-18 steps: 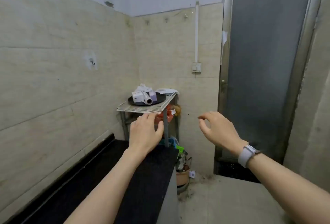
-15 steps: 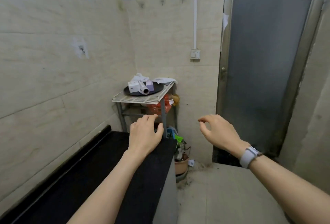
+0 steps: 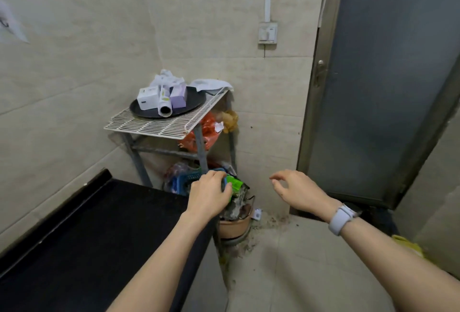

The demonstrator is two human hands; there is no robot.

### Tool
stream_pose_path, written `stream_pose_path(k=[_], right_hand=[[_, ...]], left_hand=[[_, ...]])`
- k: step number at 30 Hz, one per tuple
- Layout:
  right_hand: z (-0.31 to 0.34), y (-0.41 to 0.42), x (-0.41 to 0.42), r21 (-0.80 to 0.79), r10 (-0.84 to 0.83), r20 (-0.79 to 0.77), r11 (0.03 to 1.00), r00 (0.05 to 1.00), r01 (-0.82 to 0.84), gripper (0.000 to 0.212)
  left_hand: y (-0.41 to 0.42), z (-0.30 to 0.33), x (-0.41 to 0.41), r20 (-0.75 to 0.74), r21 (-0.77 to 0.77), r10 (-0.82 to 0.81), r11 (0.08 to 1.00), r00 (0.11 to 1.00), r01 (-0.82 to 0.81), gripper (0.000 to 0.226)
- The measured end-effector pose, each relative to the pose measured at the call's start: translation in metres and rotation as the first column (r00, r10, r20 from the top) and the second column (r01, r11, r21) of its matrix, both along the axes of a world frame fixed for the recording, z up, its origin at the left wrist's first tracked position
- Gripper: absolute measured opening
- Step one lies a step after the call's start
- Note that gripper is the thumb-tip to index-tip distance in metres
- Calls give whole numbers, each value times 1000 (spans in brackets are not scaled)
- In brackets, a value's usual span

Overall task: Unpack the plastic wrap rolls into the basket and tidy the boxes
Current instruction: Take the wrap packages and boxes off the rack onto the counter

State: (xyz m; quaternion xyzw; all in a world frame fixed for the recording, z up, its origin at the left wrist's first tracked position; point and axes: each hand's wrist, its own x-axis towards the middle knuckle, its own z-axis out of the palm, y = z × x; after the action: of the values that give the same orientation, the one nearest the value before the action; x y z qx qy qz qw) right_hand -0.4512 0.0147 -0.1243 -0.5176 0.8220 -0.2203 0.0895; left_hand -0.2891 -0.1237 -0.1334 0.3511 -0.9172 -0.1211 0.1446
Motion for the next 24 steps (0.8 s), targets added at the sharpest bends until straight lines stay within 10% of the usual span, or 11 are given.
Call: stream_pose_path(k=[18,24], right_hand=[[33,-318,-187,-143,250,-25,957,968,-251,26],[44,-444,-210,-134,378,-27,916,925,-378,28]], left_hand=[[-301,72,-153,-190,-155,230,953,954,-260,34],[-412,72,-162,39,-63,448,893,893,-445,48]])
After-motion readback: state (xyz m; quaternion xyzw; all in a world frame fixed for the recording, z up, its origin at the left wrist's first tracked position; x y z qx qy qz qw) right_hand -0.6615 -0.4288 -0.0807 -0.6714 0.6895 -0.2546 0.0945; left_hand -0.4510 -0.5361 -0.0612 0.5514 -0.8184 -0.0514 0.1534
